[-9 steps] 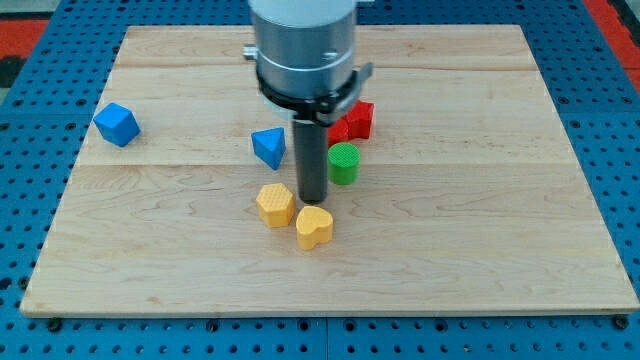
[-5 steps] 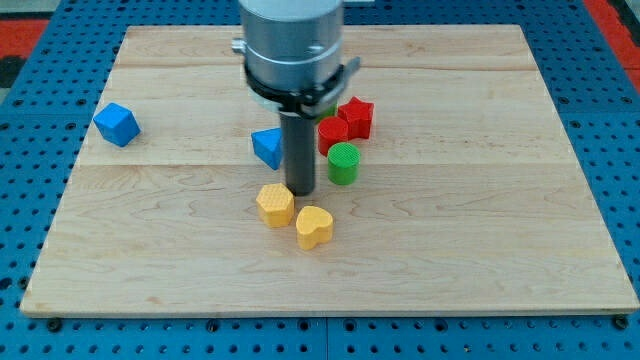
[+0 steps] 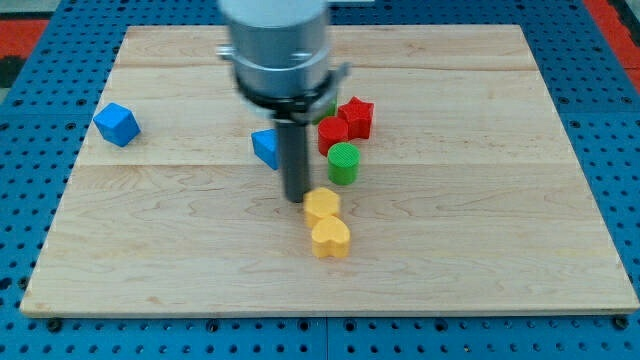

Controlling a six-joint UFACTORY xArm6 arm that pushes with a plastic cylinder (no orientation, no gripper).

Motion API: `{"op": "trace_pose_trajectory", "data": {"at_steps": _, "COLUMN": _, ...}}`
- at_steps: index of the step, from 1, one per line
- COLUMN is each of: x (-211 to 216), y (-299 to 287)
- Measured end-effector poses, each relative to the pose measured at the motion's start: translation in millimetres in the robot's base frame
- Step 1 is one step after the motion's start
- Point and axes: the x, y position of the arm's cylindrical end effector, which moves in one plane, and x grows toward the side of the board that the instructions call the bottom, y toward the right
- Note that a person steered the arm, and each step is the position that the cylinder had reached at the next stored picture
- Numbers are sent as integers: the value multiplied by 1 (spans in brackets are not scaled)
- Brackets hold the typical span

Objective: Push the yellow hexagon parallel to the red star

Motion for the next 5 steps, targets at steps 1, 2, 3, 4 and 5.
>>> {"op": "trace_pose_trajectory", "data": {"at_steps": 1, "x": 0, "y": 66}}
{"op": "trace_pose_trajectory", "data": {"at_steps": 2, "x": 0, "y": 35}}
{"op": "trace_pose_trajectory", "data": {"at_steps": 3, "x": 6, "y": -26}}
{"op": "trace_pose_trajectory", "data": {"at_steps": 4, "x": 30, "y": -48}}
{"op": "trace_pose_trajectory", "data": {"at_steps": 5, "x": 41, "y": -7}}
